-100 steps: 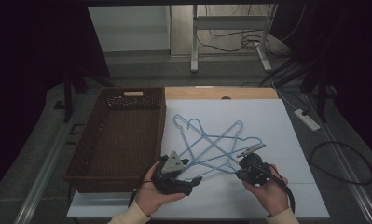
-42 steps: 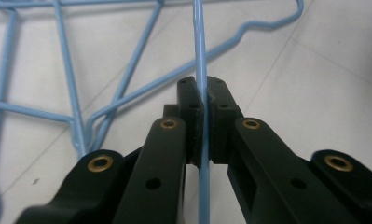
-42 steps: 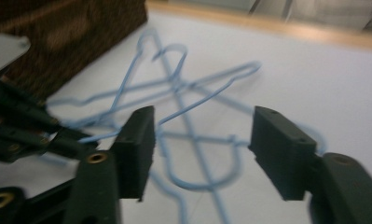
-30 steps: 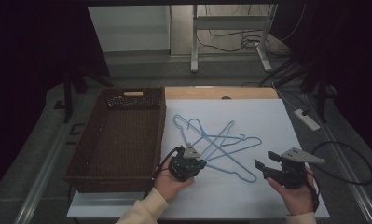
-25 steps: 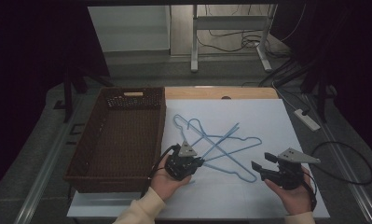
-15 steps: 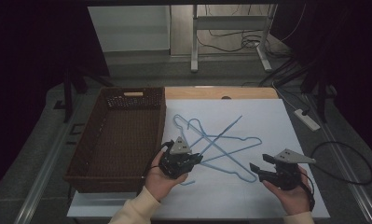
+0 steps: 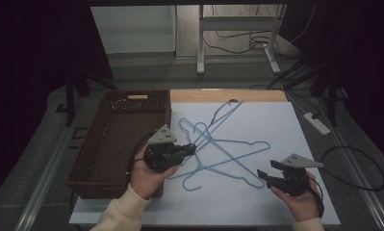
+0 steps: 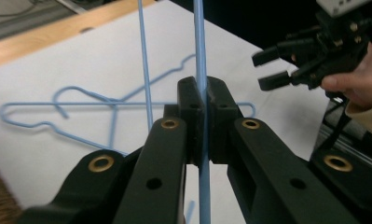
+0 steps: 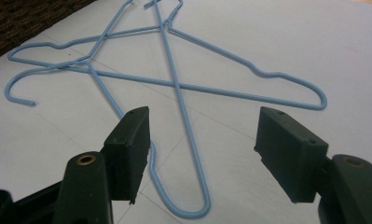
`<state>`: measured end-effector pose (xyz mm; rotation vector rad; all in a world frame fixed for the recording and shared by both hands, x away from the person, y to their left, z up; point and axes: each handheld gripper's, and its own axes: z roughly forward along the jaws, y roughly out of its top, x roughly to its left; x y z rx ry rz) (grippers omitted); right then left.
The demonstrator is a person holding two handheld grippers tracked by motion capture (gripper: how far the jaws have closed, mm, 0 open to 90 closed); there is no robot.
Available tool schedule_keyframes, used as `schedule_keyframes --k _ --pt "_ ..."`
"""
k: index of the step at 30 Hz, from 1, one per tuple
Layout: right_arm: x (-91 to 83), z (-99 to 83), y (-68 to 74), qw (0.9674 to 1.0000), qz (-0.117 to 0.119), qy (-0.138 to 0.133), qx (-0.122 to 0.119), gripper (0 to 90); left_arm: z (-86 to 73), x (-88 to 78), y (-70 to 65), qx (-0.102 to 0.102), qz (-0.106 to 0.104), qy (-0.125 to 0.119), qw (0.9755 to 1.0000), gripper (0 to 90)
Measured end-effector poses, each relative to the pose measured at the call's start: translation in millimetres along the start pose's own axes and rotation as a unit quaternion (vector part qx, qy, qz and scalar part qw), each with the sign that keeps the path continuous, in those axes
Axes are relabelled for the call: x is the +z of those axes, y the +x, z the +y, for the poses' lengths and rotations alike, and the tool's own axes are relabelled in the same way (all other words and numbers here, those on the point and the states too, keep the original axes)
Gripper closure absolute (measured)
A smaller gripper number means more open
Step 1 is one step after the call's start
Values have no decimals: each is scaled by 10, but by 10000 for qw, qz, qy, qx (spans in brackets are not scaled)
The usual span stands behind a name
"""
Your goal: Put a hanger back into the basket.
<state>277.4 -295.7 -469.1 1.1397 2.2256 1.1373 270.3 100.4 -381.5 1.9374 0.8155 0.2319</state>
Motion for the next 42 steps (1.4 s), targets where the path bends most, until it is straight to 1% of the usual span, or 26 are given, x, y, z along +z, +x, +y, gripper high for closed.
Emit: schedule_keyframes --k 2,8,9,10,11,12,13,16,20,21,22,23,26,29,30,32,38,42 --pt "6 -5 -4 10000 10 0 8 362 7 -79 65 -37 48 -51 10000 866" --pt "17 -17 -14 10000 13 12 40 361 -9 -286 255 -169 319 -146 9992 866" --pt "18 -18 -13 10000 1 20 32 360 -9 -286 255 -169 319 -146 9992 866" --pt "20 -18 -12 10000 0 20 28 359 -27 -385 336 -157 367 -192 9990 866" --pt "21 -18 -11 10000 -1 19 27 358 -27 -385 336 -157 367 -192 9990 866" --pt "22 -18 -10 10000 1 24 28 358 -45 -464 400 -170 428 -213 9987 866" --pt "24 -19 -9 10000 3 30 30 358 -58 -508 437 -176 454 -222 9986 866" --pt "31 -20 -8 10000 2 46 21 356 -108 -642 567 -302 543 -259 9977 866" --pt "34 -18 -7 10000 0 65 25 355 -189 -788 753 -378 665 -283 9967 866" --pt "37 -19 -6 10000 -3 66 22 355 -202 -808 785 -384 676 -281 9966 866" --pt "38 -19 -6 10000 -4 67 19 355 -202 -808 785 -384 676 -281 9966 866" --pt "38 -19 -5 10000 -7 67 17 355 -235 -858 869 -390 681 -266 9966 866" --pt "36 -14 0 10000 -16 69 17 354 -279 -926 972 -360 753 -207 9963 866" --pt "38 -13 5 10000 -27 70 -4 354 -331 -971 1065 -384 832 -133 9957 866" --pt "38 -13 5 10000 -27 70 -4 354 -331 -971 1065 -384 832 -133 9957 866" --pt "40 -13 5 10000 -24 76 -7 354 -375 -999 1131 -421 873 -63 9953 866" --pt "47 -11 9 10000 -6 88 -35 351 -473 -1061 1278 -482 833 -49 9953 866" --pt "50 -8 22 9999 -3 95 -84 348 -538 -1114 1359 -538 881 -4 9947 866"
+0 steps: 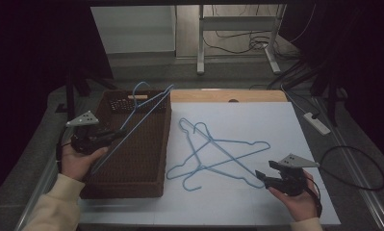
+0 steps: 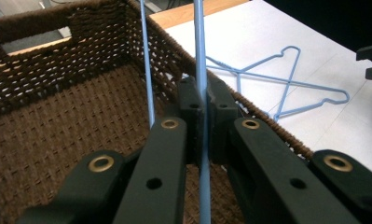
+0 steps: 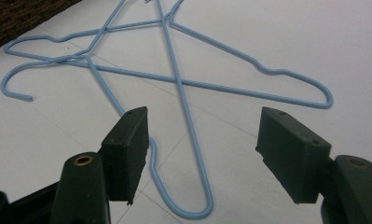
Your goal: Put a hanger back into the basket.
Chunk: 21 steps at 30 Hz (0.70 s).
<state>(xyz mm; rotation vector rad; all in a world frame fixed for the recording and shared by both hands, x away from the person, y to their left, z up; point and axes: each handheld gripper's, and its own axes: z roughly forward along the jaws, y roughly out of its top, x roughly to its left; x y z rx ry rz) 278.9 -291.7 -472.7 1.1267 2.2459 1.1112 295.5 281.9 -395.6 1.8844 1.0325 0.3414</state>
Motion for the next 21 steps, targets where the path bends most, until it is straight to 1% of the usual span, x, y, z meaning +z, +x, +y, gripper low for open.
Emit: schedule_keyframes --k 3,4,6,7,10,12,14,15,17,18,20,21 --pt "7 -2 -6 10000 -7 13 16 348 -31 -11 50 -75 0 16 10000 866" --pt "12 -3 -9 10000 -7 19 26 347 -61 -6 88 -125 17 52 9999 866" --pt "12 -4 -5 10000 1 18 11 347 -102 19 133 -162 54 152 9997 866" --pt "12 -4 -5 10000 1 18 11 347 -102 19 133 -162 54 152 9997 866" --pt "11 -2 2 10000 -1 19 -13 347 -174 70 225 -278 102 283 9992 866" --pt "12 -3 1 10000 0 26 -11 346 -186 82 243 -283 98 320 9990 866" --pt "16 -3 -1 10000 -9 32 -8 346 -206 121 283 -298 87 426 9986 866" --pt "16 -3 -1 10000 -9 32 -8 346 -206 121 283 -298 87 426 9986 866" --pt "19 -5 0 10000 -14 50 -10 345 -215 154 308 -312 99 504 9982 866" --pt "20 -5 1 10000 -15 53 -13 345 -227 196 334 -325 96 583 9977 865" --pt "21 -5 2 10000 -14 52 -16 345 -232 216 342 -323 115 623 9975 865" --pt "24 -5 2 10000 -15 56 -23 345 -244 258 354 -311 120 701 9970 865"
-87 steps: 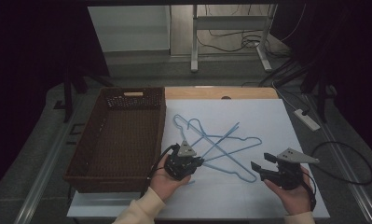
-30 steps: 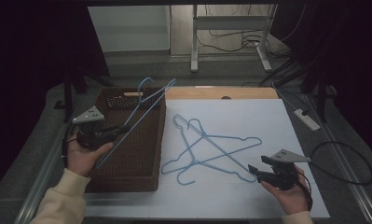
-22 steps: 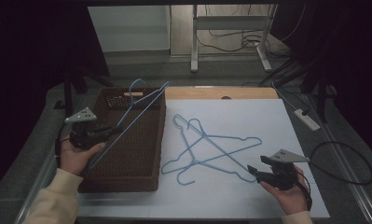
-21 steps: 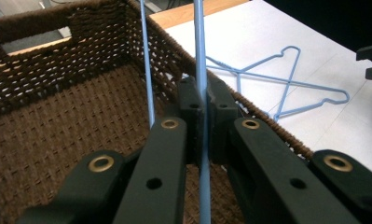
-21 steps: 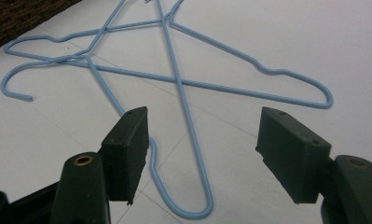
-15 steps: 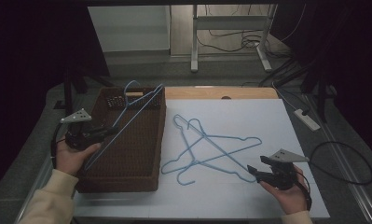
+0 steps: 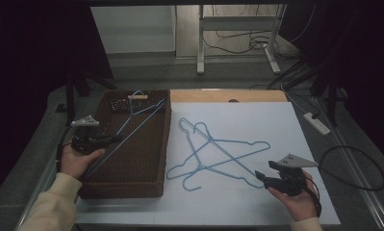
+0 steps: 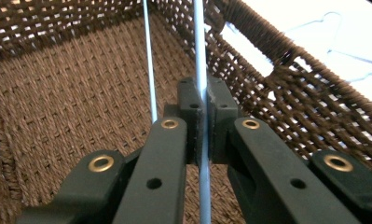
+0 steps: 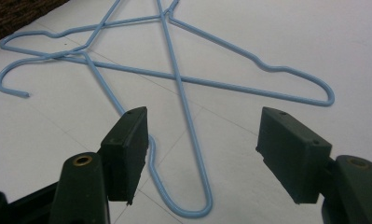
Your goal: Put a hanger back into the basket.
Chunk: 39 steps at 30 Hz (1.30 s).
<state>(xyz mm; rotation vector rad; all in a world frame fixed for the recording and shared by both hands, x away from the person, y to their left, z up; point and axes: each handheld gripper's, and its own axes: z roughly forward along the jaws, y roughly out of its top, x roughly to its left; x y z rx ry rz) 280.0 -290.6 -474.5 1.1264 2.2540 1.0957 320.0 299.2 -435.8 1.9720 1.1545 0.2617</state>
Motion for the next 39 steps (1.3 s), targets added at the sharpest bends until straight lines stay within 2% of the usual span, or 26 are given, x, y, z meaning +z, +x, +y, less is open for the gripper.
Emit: schedule_keyframes --k 3,8,12,15,16,19,20,21,23,24,28,32,35,37,39 --pt "6 -2 -1 10000 4 32 -5 345 -16 73 22 16 8 116 9999 866" --pt "5 -3 -2 10000 -1 53 -4 345 -37 145 71 -66 -8 268 9996 865" --pt "10 -5 0 10000 6 71 5 345 -38 160 102 -85 124 339 9993 864" --pt "15 -5 3 10000 13 86 -6 345 -36 159 133 -146 509 435 9976 863" --pt "15 -5 3 10000 13 86 -6 345 -36 159 133 -146 509 435 9976 863" --pt "24 -5 12 9999 10 118 -17 343 -44 188 143 -172 972 695 9927 862" --pt "25 -5 12 9999 11 123 -19 343 -45 209 146 -176 1158 837 9896 862" --pt "25 -5 12 9999 11 123 -19 343 -45 209 146 -176 1158 837 9896 862" --pt "30 -6 14 9999 4 133 -24 341 -40 234 144 -165 1311 974 9864 862" --pt "34 -8 13 9999 5 139 -29 340 -34 257 136 -87 1451 1103 9832 860" --pt "42 -6 14 9999 -6 147 -54 339 -24 318 134 4 1721 1398 9751 860" --pt "51 -4 19 9998 4 165 -76 339 -19 376 162 -16 1851 1648 9688 859" --pt "50 -4 19 9998 0 161 -75 339 -33 415 195 -100 1845 1798 9662 857" --pt "49 -5 18 9998 -5 161 -69 338 -42 431 190 -44 1886 1863 9642 856" --pt "50 -5 19 9998 -3 164 -72 338 -42 437 181 1 1900 1884 9635 850"
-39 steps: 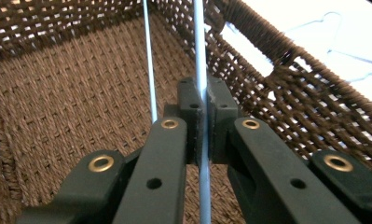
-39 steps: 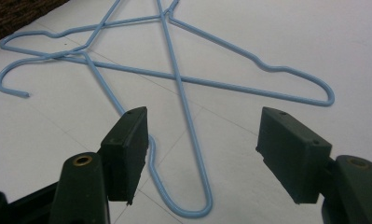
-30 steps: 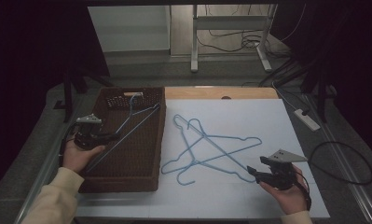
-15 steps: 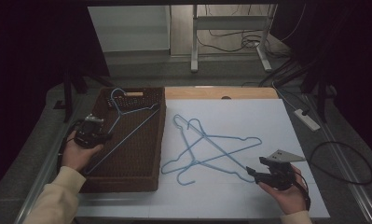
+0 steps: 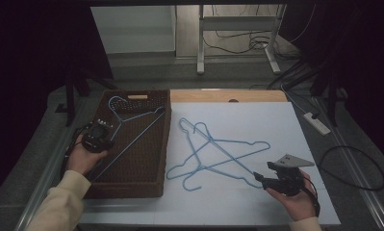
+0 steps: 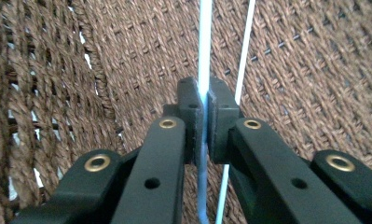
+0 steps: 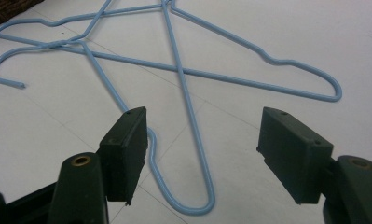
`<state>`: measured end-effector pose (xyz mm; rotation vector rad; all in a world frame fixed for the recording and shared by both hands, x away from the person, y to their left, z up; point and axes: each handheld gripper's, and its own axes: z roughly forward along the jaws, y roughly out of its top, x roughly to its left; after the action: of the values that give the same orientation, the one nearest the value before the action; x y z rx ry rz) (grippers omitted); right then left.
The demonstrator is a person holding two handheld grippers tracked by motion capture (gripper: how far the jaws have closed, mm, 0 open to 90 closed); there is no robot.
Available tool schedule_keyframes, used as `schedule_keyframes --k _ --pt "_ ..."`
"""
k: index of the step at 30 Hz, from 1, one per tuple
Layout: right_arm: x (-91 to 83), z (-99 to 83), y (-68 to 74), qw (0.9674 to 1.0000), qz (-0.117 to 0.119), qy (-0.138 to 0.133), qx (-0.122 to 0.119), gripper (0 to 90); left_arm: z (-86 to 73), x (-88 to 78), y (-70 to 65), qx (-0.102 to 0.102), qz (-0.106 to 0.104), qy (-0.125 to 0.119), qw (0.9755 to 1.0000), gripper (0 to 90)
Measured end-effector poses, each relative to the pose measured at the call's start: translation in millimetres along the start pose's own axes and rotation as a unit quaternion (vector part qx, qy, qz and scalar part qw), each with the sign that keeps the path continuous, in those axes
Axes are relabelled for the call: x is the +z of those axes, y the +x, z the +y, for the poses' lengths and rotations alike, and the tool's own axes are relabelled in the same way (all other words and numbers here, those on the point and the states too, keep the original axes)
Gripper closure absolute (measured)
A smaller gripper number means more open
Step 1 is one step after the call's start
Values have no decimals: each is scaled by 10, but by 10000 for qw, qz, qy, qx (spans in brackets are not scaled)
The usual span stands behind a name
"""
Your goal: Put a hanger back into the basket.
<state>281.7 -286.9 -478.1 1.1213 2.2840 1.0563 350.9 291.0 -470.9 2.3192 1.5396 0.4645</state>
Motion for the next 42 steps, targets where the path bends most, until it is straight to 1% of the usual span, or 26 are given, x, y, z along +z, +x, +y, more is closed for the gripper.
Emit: schedule_keyframes --k 5,6,7,8,9,11,13,16,19,21,22,23,24,25,26,27,28,29,30,34,37,38,39,40,41,42 --pt "5 1 4 10000 1 8 -16 336 1 12 15 -40 47 45 10000 838" --pt "5 0 5 10000 -1 8 -19 336 1 16 8 -63 148 25 9999 779" --pt "4 0 5 10000 -2 8 -19 336 2 10 5 -100 215 -21 9997 702" --pt "4 -1 4 10000 -3 8 -19 335 0 -7 5 -143 248 -102 9995 616" --pt "3 -1 4 10000 -5 6 -9 335 -4 -34 9 -187 255 -208 9993 552" --pt "1 -2 1 10000 -7 6 0 334 -19 -104 15 -281 214 -475 9982 470" --pt "0 -2 1 10000 -13 12 4 335 -38 -188 8 -282 152 -726 9968 421" --pt "2 0 3 10000 -11 9 -3 334 -66 -335 -25 -199 -30 -1089 9938 400" --pt "7 2 5 10000 -11 15 4 334 -95 -469 -79 -145 -274 -1452 9889 393" --pt "9 3 4 10000 -9 21 6 334 -112 -538 -123 -93 -437 -1646 9853 389" --pt "10 3 2 10000 -8 21 9 334 -120 -566 -151 -62 -485 -1709 9841 386" --pt "12 3 0 10000 -6 24 15 333 -120 -566 -151 -62 -485 -1709 9841 383" --pt "15 3 -3 10000 -5 26 21 333 -129 -591 -179 -1 -504 -1770 9829 381" --pt "19 3 -6 10000 -1 30 30 333 -146 -632 -224 50 -604 -1877 9804 378" --pt "23 3 -9 10000 3 24 36 332 -155 -652 -246 59 -666 -1931 9789 374" --pt "25 5 -11 10000 11 23 40 332 -155 -652 -246 59 -666 -1931 9789 372" --pt "27 8 -13 10000 15 26 40 332 -179 -698 -299 113 -754 -2070 9754 371" --pt "30 11 -17 10000 23 14 38 332 -179 -698 -299 113 -754 -2070 9754 370" --pt "34 15 -22 10000 29 3 43 331 -206 -749 -353 148 -894 -2194 9714 367" --pt "44 14 -42 10000 42 7 48 331 -259 -837 -470 198 -1077 -2443 9635 366" --pt "42 10 -58 10000 43 14 79 331 -283 -882 -548 209 -1215 -2652 9563 363" --pt "42 9 -60 10000 46 6 87 329 -283 -882 -548 209 -1215 -2652 9563 363" --pt "41 7 -61 10000 35 12 85 329 -297 -895 -606 233 -1308 -2701 9536 361" --pt "41 7 -61 10000 35 12 85 329 -297 -895 -606 233 -1308 -2701 9536 360" --pt "38 5 -60 10000 25 9 86 327 -311 -899 -632 246 -1340 -2729 9524 360" --pt "27 -3 -61 10000 9 3 92 324 -325 -901 -654 238 -1428 -2759 9502 360"
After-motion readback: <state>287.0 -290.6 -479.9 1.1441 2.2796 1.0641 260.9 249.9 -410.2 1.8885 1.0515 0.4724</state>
